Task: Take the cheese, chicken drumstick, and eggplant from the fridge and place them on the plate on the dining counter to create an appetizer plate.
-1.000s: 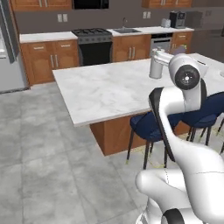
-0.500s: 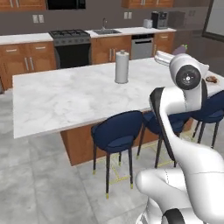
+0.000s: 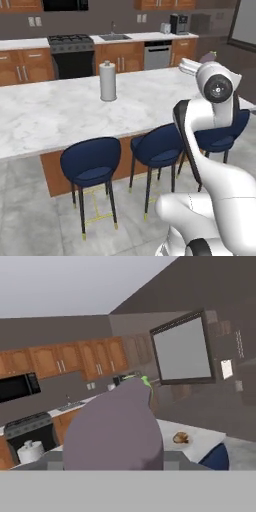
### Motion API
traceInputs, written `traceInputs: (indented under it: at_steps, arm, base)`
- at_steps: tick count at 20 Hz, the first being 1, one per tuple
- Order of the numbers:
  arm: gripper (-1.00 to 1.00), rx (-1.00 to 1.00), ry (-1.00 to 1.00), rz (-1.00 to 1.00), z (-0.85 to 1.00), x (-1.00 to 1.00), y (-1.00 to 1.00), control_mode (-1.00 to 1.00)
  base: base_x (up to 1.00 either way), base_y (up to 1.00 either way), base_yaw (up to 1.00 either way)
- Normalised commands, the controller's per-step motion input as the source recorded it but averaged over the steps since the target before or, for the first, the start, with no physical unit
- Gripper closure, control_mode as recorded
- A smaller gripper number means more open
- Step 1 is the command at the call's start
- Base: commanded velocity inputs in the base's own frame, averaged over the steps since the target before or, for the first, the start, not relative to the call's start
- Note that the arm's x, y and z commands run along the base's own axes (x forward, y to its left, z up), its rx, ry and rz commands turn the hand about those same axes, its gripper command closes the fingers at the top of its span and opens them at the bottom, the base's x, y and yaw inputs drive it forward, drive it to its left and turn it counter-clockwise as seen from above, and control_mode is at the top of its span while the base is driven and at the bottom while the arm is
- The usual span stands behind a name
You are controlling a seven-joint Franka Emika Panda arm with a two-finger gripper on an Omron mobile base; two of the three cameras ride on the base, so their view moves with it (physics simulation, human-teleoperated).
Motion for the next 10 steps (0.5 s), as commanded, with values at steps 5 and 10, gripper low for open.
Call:
traceInputs:
  at_steps: [5,10]
  arm:
    - [1.00,0.00,0.00,0.00,0.00,0.00,0.00,1.00]
    - [1.00,0.00,0.00,0.00,0.00,0.00,0.00,1.00]
  base:
    - [0.13,-1.00,0.31]
    - [0.17,-1.00,0.31]
